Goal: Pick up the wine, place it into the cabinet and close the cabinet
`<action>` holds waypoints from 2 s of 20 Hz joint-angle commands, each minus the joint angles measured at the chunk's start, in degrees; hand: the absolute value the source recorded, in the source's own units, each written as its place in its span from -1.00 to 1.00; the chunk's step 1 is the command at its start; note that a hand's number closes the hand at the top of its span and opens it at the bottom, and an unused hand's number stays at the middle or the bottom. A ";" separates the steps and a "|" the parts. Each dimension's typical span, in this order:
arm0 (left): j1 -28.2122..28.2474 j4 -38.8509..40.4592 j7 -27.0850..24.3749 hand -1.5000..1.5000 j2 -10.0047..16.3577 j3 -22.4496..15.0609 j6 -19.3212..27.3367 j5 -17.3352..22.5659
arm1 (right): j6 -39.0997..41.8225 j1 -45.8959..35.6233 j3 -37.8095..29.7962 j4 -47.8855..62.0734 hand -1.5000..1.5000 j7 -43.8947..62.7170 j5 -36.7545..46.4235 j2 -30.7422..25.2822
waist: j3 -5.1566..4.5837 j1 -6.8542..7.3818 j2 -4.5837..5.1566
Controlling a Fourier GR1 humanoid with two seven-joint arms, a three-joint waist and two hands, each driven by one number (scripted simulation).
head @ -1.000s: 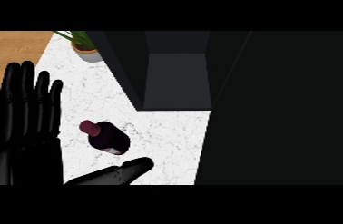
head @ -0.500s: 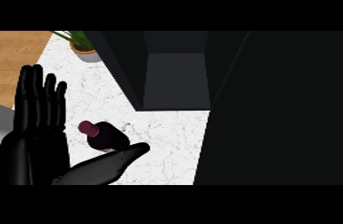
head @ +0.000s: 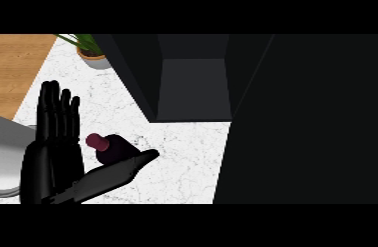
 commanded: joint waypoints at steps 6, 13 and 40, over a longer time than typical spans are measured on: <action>10.50 4.23 -15.85 -1.00 -0.25 0.60 0.05 8.22 | -2.86 -3.17 0.53 -8.34 -1.00 6.46 6.69 -1.94 | 0.02 0.59 0.01; 14.98 7.80 -21.89 -1.00 1.07 3.62 -2.39 12.55 | -4.95 -2.30 2.70 -9.47 -1.00 6.81 8.04 -3.96 | 0.03 0.52 -0.03; 13.18 42.92 -53.82 -1.00 -1.64 17.01 -13.59 30.24 | -11.48 -3.58 7.80 -9.85 -1.00 6.69 9.90 -9.90 | 0.04 0.24 0.02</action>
